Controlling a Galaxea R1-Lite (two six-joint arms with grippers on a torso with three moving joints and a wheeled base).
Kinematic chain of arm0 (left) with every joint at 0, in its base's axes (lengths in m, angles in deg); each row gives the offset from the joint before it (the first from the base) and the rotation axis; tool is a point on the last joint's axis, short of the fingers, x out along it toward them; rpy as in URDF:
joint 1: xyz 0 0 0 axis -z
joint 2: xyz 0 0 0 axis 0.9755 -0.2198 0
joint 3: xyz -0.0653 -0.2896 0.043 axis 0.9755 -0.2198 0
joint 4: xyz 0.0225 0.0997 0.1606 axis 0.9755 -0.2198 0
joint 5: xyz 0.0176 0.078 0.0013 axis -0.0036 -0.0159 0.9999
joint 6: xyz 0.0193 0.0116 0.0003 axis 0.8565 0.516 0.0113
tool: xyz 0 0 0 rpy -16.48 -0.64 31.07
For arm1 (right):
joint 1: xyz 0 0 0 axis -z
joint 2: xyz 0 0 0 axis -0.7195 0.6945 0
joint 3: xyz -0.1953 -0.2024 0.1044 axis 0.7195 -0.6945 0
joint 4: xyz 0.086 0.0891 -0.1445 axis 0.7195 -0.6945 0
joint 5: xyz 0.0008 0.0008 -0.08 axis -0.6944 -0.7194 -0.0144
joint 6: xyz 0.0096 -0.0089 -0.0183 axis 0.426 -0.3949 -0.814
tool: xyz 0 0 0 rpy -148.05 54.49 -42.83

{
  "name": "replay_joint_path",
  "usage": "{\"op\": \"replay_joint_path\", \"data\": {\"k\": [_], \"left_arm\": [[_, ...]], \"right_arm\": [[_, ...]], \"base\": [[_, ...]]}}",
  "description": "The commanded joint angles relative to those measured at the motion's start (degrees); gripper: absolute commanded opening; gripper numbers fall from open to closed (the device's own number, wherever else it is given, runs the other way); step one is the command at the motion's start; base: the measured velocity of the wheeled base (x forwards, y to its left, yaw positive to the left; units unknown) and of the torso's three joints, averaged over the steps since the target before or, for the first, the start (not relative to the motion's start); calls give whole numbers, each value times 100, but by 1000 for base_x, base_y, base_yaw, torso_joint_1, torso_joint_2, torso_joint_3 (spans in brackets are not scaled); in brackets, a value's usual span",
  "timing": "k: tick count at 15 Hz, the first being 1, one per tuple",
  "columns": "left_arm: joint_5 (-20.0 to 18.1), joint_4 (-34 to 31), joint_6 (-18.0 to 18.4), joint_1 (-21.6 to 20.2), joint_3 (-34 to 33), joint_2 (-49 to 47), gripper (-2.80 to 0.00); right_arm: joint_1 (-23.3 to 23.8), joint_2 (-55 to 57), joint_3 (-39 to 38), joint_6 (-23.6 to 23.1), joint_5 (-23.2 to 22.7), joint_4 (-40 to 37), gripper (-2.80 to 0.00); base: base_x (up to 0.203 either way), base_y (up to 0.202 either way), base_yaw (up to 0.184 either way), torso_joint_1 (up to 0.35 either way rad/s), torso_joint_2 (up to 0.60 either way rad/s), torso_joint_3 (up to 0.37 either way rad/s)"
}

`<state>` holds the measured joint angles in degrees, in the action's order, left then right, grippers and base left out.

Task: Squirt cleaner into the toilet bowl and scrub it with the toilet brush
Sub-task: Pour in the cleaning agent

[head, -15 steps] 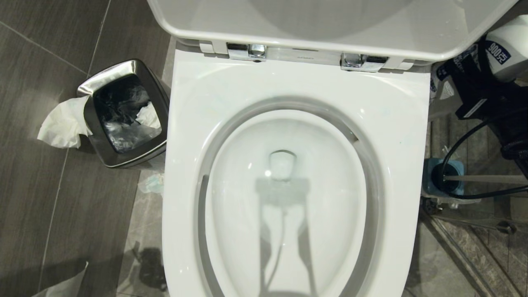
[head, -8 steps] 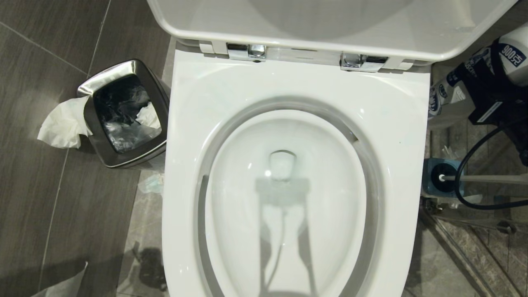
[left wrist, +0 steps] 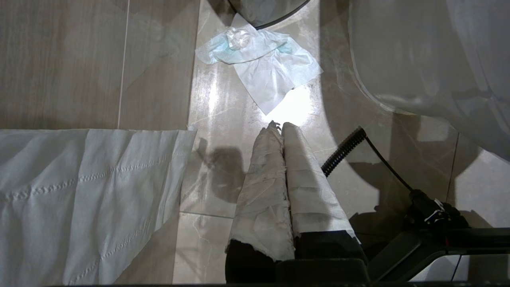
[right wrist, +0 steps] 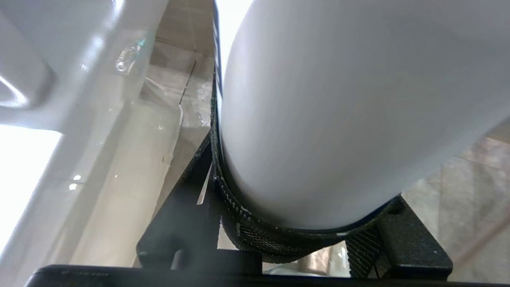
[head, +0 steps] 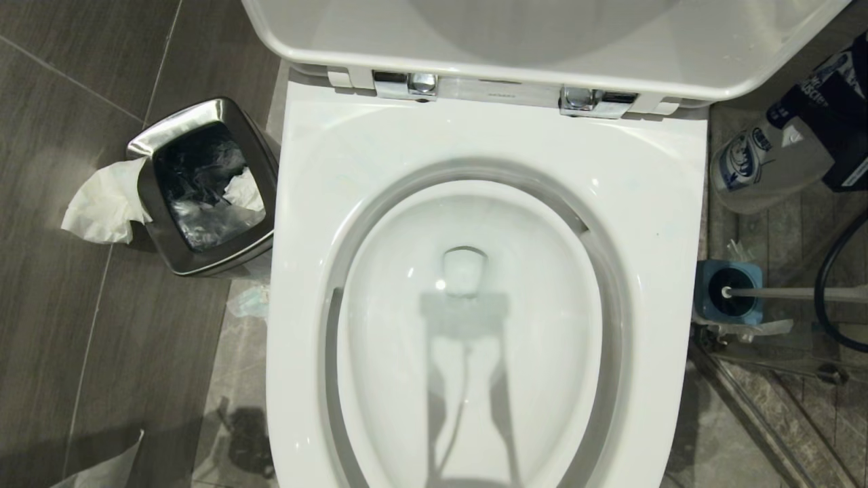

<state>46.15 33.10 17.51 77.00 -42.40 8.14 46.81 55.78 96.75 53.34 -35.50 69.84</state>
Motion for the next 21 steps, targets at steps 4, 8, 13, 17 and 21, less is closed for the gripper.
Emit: {"op": "replay_joint_path", "data": {"k": [4, 8, 13, 17, 21], "left_arm": [[-1, -4, 0, -5, -8, -8, -280], [-1, -3, 0, -5, 0, -8, -280], [-1, 5, 0, -5, 0, -8, -280], [-1, -2, 0, -5, -9, -8, -280], [-1, -2, 0, -5, -1, -8, -280]], "right_arm": [[-4, -1117, 203, -11, -9, -976, -280], [-2, -1751, -101, -12, -102, -1164, -280], [0, -2384, -229, -34, -117, -1166, -280], [17, -2623, -333, -155, 22, -1166, -280], [18, -2596, -333, -224, 97, -1218, -280]], "base": [[0, 0, 0, 0, 0, 0], [0, 0, 0, 0, 0, 0], [0, 0, 0, 0, 0, 0], [0, 0, 0, 0, 0, 0], [0, 0, 0, 0, 0, 0]]}}
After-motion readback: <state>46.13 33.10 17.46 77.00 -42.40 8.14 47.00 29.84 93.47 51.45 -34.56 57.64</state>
